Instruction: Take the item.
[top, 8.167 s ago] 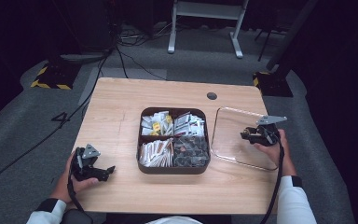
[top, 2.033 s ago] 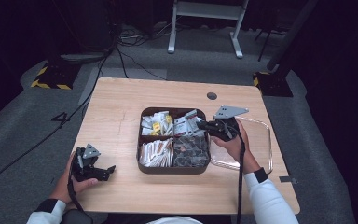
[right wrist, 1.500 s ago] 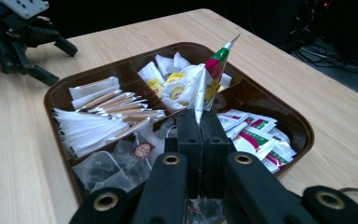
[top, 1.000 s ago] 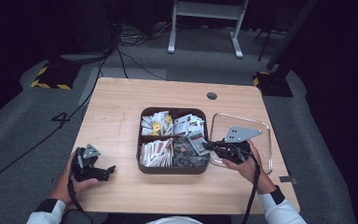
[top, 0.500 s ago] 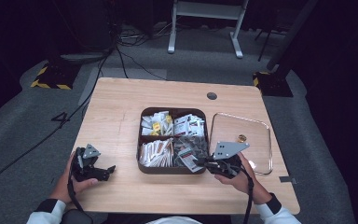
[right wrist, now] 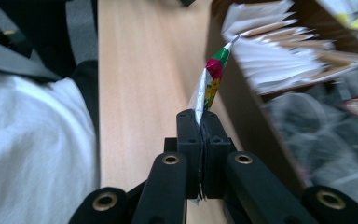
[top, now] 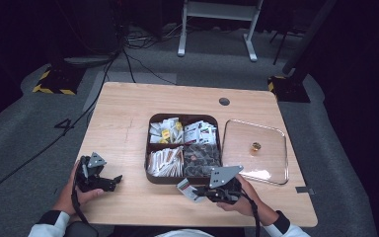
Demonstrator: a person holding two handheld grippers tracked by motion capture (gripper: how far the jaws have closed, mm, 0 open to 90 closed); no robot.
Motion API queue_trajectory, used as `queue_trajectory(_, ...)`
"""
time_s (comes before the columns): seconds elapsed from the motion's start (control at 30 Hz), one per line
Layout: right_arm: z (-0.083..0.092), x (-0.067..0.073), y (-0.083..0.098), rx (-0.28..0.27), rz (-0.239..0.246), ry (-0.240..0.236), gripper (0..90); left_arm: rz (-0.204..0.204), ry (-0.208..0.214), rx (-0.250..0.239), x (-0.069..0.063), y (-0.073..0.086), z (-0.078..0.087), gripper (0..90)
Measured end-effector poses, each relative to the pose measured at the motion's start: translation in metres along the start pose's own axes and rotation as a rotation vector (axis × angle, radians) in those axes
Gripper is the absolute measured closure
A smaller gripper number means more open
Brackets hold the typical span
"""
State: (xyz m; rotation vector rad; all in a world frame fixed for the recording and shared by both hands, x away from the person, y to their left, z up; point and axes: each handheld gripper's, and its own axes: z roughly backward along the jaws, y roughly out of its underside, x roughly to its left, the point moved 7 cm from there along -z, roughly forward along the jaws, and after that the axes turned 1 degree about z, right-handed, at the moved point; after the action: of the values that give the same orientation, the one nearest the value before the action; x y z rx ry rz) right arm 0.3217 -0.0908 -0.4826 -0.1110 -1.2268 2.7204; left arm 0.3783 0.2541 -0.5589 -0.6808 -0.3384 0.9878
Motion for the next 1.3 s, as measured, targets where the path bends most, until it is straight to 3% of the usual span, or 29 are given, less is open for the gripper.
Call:
queue_trajectory(0.23, -0.021, 0.01, 0.008, 0.045, -0.002, -0.054, 88.7, 0.0, 0.0, 0.0, 0.0, 0.0, 0.0, 0.4)
queue_trajectory(0.33, -0.025, 0.008, 0.01, 0.04, -0.036, -0.068, 88.0, -0.001, 0.0, 0.0, 0.0, 0.0, 0.0, 0.5)
queue_trajectory(0.47, -0.023, 0.001, 0.012, 0.044, -0.05, -0.044, 85.7, -0.005, 0.0, 0.0, 0.0, 0.0, 0.0, 0.4)
queue_trajectory(0.6, -0.025, -0.004, 0.018, 0.079, -0.058, -0.023, 73.6, -0.002, 0.0, 0.0, 0.0, 0.0, 0.0, 0.5)
queue_trajectory(1.0, -0.019, -0.019, 0.024, 0.123, -0.064, 0.06, 54.5, -0.002, 0.0, 0.0, 0.0, 0.0, 0.0, 0.5)
queue_trajectory(1.17, -0.009, -0.024, 0.023, 0.103, -0.079, 0.084, 51.9, -0.002, 0.0, 0.0, 0.0, 0.0, 0.0, 0.5)
queue_trajectory(1.3, 0.002, -0.025, 0.02, 0.076, -0.056, 0.08, 42.1, -0.002, 0.0, 0.0, 0.0, 0.0, 0.0, 0.5)
